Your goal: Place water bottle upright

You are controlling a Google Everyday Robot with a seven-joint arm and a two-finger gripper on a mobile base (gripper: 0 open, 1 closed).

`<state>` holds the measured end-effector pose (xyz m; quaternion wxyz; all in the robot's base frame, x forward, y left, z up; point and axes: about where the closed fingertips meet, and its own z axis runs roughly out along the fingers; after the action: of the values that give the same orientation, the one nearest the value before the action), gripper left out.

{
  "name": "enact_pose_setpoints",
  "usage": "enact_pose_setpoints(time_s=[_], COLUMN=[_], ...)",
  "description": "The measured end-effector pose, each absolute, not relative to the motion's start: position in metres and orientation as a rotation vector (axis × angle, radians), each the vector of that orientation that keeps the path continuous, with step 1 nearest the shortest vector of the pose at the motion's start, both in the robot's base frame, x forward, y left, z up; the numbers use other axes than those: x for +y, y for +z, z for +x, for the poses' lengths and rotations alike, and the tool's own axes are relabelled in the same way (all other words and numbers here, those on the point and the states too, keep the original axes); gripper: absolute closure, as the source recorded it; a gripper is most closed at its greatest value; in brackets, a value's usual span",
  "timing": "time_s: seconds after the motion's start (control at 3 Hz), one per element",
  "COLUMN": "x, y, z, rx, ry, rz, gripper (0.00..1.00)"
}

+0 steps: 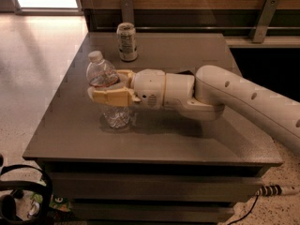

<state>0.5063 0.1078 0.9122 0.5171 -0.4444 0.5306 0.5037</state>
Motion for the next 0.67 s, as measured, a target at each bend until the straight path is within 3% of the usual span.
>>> enact_pose_setpoints(time_s=[0.67], x=[0.1121], y=[0.9141], z=[0.504], rx=[1.268], ry=[1.213], rz=[-1.075], gripper=[0.28])
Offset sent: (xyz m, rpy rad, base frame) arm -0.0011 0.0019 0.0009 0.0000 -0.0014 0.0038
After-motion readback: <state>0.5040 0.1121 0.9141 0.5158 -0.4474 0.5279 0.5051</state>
